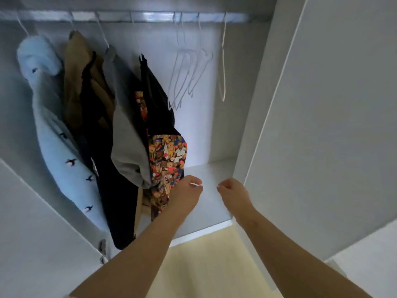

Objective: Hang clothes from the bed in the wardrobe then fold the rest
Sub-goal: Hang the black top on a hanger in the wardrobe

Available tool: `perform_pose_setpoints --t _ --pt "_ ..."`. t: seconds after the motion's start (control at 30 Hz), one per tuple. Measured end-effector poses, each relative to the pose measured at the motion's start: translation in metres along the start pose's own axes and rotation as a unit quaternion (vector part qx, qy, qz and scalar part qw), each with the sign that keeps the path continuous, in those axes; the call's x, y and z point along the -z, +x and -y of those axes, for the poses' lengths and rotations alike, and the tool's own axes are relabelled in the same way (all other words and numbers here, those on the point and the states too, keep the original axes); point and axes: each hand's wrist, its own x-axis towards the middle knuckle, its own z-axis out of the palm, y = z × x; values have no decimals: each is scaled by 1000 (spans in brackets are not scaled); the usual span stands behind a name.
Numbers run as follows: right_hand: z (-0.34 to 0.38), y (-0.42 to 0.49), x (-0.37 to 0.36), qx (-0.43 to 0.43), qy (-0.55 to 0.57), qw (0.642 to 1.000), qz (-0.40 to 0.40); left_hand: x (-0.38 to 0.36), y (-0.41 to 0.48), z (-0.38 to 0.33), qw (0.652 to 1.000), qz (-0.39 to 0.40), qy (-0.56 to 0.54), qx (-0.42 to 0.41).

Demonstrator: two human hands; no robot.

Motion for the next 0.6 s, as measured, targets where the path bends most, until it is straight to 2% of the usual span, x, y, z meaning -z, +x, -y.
perform_pose_setpoints --t 0.1,0.3,0.5,0.6 --pt "-37 -39 23 -58 39 996 -47 -26 -30 2 996 84 27 -9" --pt "-99 -153 27 -159 125 972 -119 -55 -125 32 978 199 61 -28" --pt "-169 -294 33 -246 199 924 -214 -96 -241 65 941 314 117 -52" --pt "-201 -364 48 -278 201 896 -282 -126 -302 73 916 366 139 -89"
